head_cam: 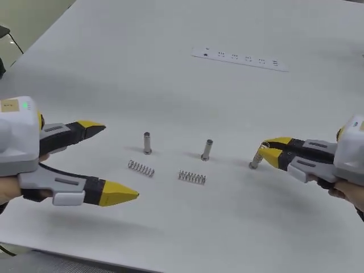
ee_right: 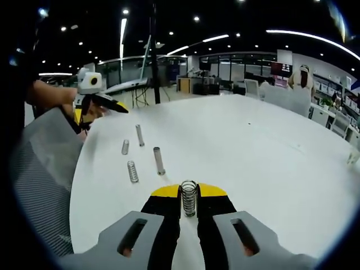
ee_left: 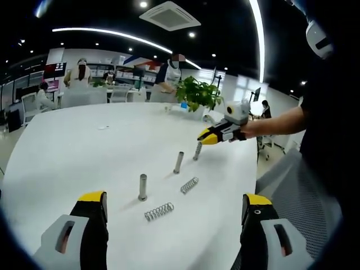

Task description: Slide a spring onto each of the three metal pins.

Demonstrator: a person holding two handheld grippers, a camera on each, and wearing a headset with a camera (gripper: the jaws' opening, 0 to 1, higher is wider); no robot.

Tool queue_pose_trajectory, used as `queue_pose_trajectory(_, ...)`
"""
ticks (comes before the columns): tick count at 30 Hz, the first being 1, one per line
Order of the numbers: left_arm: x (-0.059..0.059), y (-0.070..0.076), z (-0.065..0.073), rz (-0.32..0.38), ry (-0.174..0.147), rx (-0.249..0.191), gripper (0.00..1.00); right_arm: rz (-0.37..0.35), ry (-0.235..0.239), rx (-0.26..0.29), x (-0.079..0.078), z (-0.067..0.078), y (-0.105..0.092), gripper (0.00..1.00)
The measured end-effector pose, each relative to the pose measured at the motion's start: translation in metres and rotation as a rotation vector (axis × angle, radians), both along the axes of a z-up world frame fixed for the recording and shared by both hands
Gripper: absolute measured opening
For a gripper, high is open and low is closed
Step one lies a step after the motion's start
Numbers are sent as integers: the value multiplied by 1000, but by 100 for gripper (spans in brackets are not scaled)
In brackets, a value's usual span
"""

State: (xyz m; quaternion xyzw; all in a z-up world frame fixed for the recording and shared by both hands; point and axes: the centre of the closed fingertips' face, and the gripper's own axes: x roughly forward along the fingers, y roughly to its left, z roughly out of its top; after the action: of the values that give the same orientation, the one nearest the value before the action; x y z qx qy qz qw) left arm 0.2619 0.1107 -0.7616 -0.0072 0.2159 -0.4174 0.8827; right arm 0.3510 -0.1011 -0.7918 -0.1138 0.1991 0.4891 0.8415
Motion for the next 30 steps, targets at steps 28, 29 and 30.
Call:
queue_pose_trajectory(28,-1,-2,2,-5,-1,2,97,-20,45,-4,2,-15,-2,8)
queue_pose_trajectory(29,-1,-2,2,-6,-1,3,97,-20,42,-7,2,-15,-2,8)
queue_pose_trajectory(30,-1,-2,2,-7,-1,4,97,-22,48,-6,2,-15,-2,8)
